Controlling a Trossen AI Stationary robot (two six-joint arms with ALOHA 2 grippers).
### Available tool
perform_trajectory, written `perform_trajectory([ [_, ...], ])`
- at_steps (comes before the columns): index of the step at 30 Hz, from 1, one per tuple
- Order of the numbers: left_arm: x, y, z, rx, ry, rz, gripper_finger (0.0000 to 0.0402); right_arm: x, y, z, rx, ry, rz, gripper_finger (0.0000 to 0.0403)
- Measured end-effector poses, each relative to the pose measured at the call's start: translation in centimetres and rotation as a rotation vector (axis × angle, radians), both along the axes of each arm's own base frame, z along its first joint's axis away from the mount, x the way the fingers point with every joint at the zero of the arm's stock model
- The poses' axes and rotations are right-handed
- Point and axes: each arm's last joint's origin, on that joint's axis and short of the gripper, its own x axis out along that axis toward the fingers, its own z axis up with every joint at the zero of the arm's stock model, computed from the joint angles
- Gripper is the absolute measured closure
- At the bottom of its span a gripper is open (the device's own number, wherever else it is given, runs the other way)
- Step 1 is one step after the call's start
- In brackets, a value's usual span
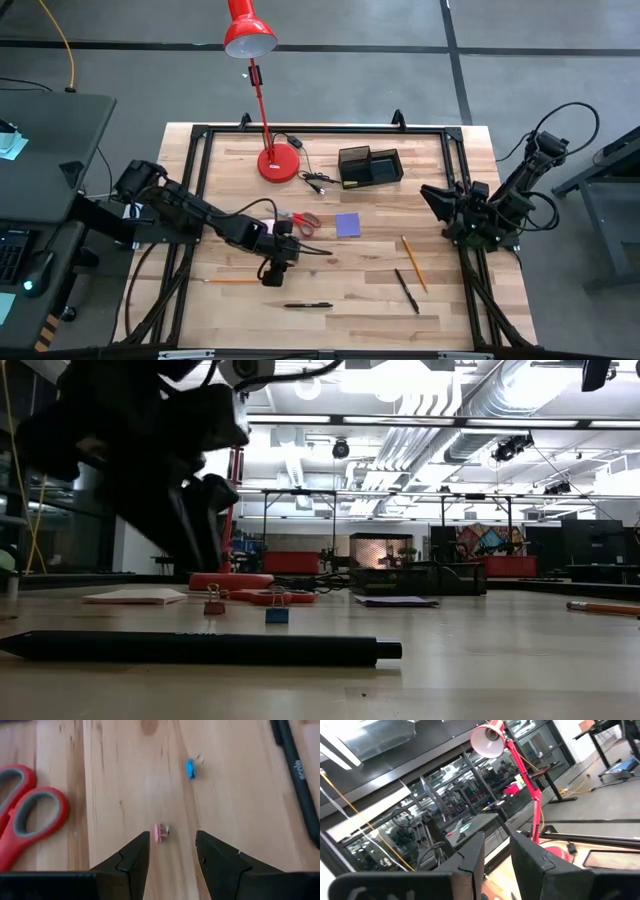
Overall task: Pick and place office supplies into organizer
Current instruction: Put the pink binder clip into the black desk organizer
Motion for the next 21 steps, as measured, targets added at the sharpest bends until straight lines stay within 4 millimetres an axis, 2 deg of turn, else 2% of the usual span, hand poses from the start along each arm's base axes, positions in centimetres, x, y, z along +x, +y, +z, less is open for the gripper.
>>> perform_trajectory([
  [10,0.5,-0.2,-1.4,-0.018,0.030,-0.005,0.0252,-0.1,-0.1,0.0,0.009,0.009,-0.013,0.0320],
  [21,0.6,-0.1,-1.5,0.003,0.016,0.031,0.0252,-0.1,-0.1,0.0,0.010,0.014,-0.017,0.0320],
])
